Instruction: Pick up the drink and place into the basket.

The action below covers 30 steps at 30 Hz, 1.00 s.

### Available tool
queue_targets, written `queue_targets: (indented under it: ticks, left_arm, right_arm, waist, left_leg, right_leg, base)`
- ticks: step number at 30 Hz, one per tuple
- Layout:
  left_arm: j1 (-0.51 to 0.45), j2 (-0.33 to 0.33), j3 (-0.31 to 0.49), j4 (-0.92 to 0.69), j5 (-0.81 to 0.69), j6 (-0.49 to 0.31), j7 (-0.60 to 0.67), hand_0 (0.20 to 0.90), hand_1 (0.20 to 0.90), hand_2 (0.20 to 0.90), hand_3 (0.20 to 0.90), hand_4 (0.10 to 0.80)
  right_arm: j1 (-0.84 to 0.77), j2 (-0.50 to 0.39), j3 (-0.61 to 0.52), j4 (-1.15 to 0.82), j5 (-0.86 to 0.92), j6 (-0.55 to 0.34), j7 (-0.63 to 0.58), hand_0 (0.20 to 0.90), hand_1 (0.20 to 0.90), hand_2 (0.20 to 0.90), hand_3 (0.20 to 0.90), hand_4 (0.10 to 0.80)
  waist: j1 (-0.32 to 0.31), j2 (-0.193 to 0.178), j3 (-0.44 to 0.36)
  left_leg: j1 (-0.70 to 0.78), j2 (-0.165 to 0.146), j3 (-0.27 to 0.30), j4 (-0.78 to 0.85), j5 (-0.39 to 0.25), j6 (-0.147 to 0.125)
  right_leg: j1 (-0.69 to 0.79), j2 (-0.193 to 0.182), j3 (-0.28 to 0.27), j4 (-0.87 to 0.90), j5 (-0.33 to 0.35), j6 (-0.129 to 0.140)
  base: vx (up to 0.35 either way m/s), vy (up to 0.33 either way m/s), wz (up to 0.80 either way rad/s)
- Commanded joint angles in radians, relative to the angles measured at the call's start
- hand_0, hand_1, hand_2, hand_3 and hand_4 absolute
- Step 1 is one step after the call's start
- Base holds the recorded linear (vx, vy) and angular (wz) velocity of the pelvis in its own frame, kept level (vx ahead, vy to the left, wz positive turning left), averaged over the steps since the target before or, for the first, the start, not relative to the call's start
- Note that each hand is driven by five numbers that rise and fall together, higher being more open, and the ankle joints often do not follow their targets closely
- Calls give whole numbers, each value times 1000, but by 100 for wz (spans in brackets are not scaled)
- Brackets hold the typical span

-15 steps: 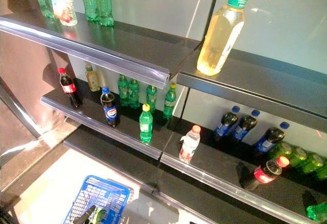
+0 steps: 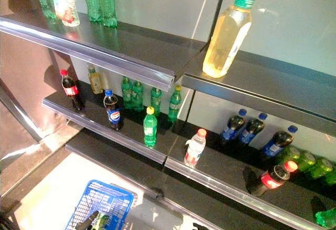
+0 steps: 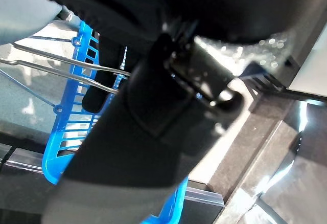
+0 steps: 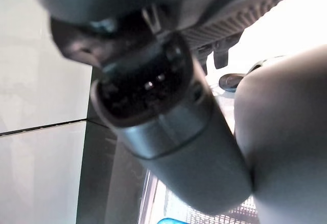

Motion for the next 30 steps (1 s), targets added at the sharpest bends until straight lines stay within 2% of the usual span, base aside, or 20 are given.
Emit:
queue_targets:
  ticks: [1, 7, 8, 9, 11, 13, 14, 15, 16, 18, 20, 21, 22, 23, 25, 30]
  left_arm:
    - [-68, -26, -28, -11, 36, -3, -11, 300, 300, 300, 200, 100]
    - [-68, -23, -27, -23, 43, 4, -5, 300, 300, 300, 200, 100]
    - [-62, -21, -28, -50, 59, 12, 12, 300, 300, 300, 200, 100]
    - [-60, -20, -28, -57, 62, 13, 17, 300, 300, 300, 200, 100]
    - [-49, -14, -29, -100, 69, 23, 41, 300, 300, 300, 200, 100]
    - [-35, 7, -33, -135, 60, 33, 52, 300, 300, 300, 200, 100]
    - [-31, 11, -33, -141, 56, 34, 54, 300, 300, 300, 200, 100]
    - [-27, 15, -32, -146, 53, 35, 54, 300, 300, 300, 200, 100]
    - [-16, 21, -26, -152, 52, 36, 53, 300, 300, 300, 200, 100]
    - [5, 22, -11, -141, 45, 23, 37, 300, 300, 300, 200, 100]
    - [19, 17, 6, -126, 44, 13, 21, 300, 300, 300, 200, 100]
    - [26, 13, 19, -112, 42, 5, 8, 300, 300, 300, 200, 100]
    - [34, 5, 35, -96, 45, -3, -6, 300, 300, 300, 200, 100]
    - [36, 2, 37, -92, 45, -6, -9, 300, 300, 300, 200, 100]
    - [43, -8, 53, -72, 46, -17, -24, 300, 300, 300, 200, 100]
    - [71, -23, 77, -50, 66, -36, -52, 300, 300, 300, 200, 100]
  right_arm:
    - [-28, -37, 63, -12, -95, -49, -24, 900, 900, 900, 900, 800]
    - [-30, -50, 108, -57, -164, -97, -24, 900, 900, 900, 900, 800]
    - [-32, -68, 161, -150, -211, -138, -8, 900, 900, 900, 900, 800]
    - [-31, -74, 174, -179, -222, -142, -4, 900, 900, 900, 900, 800]
    - [-30, -107, 223, -379, -202, -102, 24, 900, 900, 900, 900, 800]
    - [-28, -182, 274, -650, -165, -95, 35, 900, 900, 900, 900, 800]
    - [-27, -204, 280, -728, -151, -64, 36, 900, 900, 900, 900, 800]
    - [-27, -222, 281, -786, -142, -69, 36, 900, 900, 900, 900, 800]
    - [-25, -257, 273, -893, -124, -101, 36, 900, 900, 900, 900, 800]
    - [-22, -314, 223, -1108, -72, -99, 58, 900, 900, 900, 900, 800]
    - [-19, -337, 178, -1206, -66, -181, 60, 900, 900, 900, 900, 800]
    - [-22, -356, 133, -1288, -43, -158, 86, 900, 900, 900, 900, 800]
    - [-24, -376, 82, -1357, -11, -207, 93, 900, 900, 900, 900, 800]
    - [-24, -379, 68, -1376, -3, -199, 101, 900, 900, 900, 900, 800]
    - [-27, -394, 9, -1441, 22, -246, 106, 900, 900, 900, 900, 800]
    - [-33, -419, -115, -1573, 98, -287, 93, 900, 900, 900, 900, 800]
  waist:
    - [1, 28, 47]
    - [5, 23, 50]
    - [11, 16, 53]
    - [12, 14, 54]
    - [16, 5, 61]
    - [14, -4, 69]
    - [13, -5, 69]
    - [11, -7, 69]
    - [7, -9, 68]
    - [-6, -11, 63]
    - [-17, -9, 56]
    - [-25, -7, 51]
    - [-34, -3, 44]
    - [-36, -2, 43]
    - [-45, 2, 34]
    - [-53, 10, 18]
  left_leg:
    - [-27, 26, 30, 3, -19, -13]
    - [-27, 27, 29, 3, -19, -15]
    - [-28, 26, 23, 3, -19, -15]
    - [-27, 26, 21, 3, -19, -16]
    - [-29, 27, 16, 3, -15, -17]
    - [-28, 32, 16, 3, -10, -19]
    - [-28, 33, 16, 3, -9, -20]
    - [-29, 35, 17, 3, -9, -20]
    - [-28, 38, 19, 3, -9, -22]
    - [-27, 43, 27, 3, -9, -22]
    - [-26, 46, 36, 3, -10, -23]
    - [-25, 49, 44, 3, -11, -24]
    - [-24, 52, 53, 3, -14, -25]
    - [-24, 53, 55, 3, -15, -25]
    - [-23, 56, 66, 3, -18, -27]
    - [-27, 63, 84, 3, -23, -28]
  right_leg:
    - [22, -46, -25, 22, -26, 53]
    - [23, -46, -26, 21, -25, 54]
    - [24, -46, -28, 20, -24, 55]
    - [24, -46, -28, 20, -24, 56]
    - [23, -46, -29, 23, -22, 58]
    - [21, -44, -30, 27, -21, 58]
    - [21, -44, -30, 28, -20, 59]
    - [20, -43, -30, 28, -20, 60]
    - [19, -42, -31, 28, -20, 61]
    - [16, -40, -26, 29, -21, 62]
    - [13, -40, -22, 29, -24, 63]
    - [11, -40, -20, 30, -26, 64]
    - [8, -42, -17, 30, -29, 65]
    - [7, -42, -17, 30, -29, 65]
    - [5, -44, -17, 27, -31, 66]
    - [-2, -47, -19, 20, -32, 66]
  base:
    - [0, 0, 0]
    - [1, -5, 0]
    - [3, -36, 1]
    - [-4, -63, 2]
    - [-25, -81, 7]
    - [-30, -81, 6]
    - [-14, -41, 1]
    - [-10, -39, 1]
    - [-6, -41, 0]
    - [-3, -17, 0]
    - [0, 0, 0]
    - [8, 33, -7]
    - [8, 32, -9]
    - [7, 27, -12]
    - [6, 27, -15]
    - [1, 18, -7]
